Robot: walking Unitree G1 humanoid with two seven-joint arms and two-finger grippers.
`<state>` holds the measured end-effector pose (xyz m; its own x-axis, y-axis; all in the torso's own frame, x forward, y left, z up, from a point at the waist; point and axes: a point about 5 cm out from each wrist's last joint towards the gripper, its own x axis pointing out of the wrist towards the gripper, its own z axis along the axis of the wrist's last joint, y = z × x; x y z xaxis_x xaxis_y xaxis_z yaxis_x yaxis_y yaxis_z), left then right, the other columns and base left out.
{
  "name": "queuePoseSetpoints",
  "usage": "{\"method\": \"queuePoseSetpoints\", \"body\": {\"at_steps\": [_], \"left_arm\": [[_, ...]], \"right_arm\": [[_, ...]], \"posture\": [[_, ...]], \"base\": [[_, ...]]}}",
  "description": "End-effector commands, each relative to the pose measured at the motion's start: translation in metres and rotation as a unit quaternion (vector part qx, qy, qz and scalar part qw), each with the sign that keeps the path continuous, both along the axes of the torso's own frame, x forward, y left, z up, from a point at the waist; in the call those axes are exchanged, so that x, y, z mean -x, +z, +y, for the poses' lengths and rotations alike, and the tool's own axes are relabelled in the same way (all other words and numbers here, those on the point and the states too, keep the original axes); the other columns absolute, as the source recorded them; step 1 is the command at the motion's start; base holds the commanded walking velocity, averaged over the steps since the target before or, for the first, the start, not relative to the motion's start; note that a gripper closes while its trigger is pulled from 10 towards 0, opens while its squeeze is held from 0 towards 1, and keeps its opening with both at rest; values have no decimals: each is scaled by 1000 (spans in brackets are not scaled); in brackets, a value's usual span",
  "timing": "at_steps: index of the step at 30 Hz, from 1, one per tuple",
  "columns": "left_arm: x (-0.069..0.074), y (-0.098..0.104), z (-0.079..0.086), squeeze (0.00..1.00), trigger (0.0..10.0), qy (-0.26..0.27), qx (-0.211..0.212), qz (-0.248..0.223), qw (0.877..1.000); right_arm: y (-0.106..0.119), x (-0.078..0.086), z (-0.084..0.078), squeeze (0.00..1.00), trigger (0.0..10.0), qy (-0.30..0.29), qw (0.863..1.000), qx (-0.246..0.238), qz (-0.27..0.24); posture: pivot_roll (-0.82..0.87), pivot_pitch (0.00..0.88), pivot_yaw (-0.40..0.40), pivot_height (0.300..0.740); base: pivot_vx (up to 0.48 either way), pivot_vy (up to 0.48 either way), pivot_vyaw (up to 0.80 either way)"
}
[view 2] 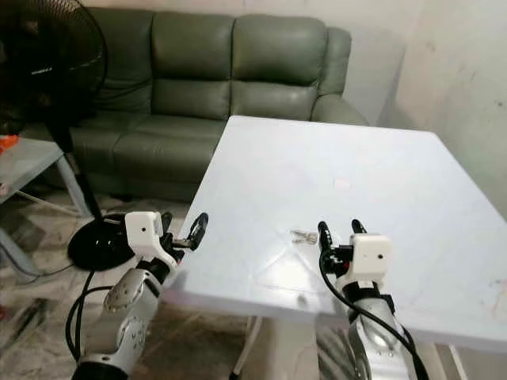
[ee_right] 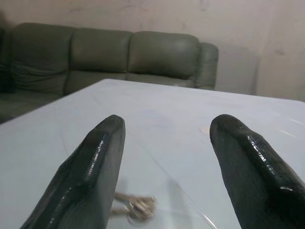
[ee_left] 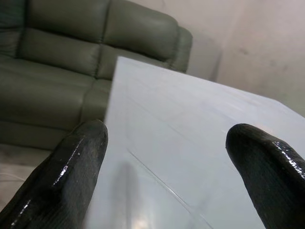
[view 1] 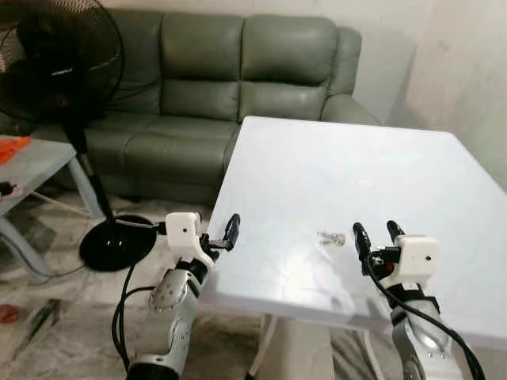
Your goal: Hang keys on a hook
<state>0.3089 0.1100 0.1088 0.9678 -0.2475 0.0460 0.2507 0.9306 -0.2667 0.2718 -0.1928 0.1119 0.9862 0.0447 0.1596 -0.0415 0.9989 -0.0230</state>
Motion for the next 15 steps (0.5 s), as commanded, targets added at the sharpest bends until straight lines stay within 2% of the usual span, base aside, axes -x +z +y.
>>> {"method": "queuePoseSetpoints", "body": {"at_steps": [1, 8, 11, 15], "left_arm": [[-1, 0, 8, 0, 10000, 15, -5, 6, 1000], [1, 2, 1, 0, 10000, -3, -17, -3, 1000], [6, 6, -10, 0, 10000, -41, -35, -21, 998], [11, 7, -19, 0, 10000, -65, -43, -27, 997]], "right_arm": [[6, -3, 7, 0, 10000, 9, 1000, -6, -12], [6, -4, 7, 0, 10000, 16, 1000, -5, -9], [7, -5, 7, 0, 10000, 25, 1000, 4, -5], [8, -6, 7, 0, 10000, 31, 999, 9, -4]], "posture": [[6, 15, -41, 740], [5, 16, -44, 740], [6, 20, -49, 740], [6, 20, -50, 740]], "base": [[0, 0, 0], [0, 0, 0], [0, 0, 0], [0, 0, 0]]}}
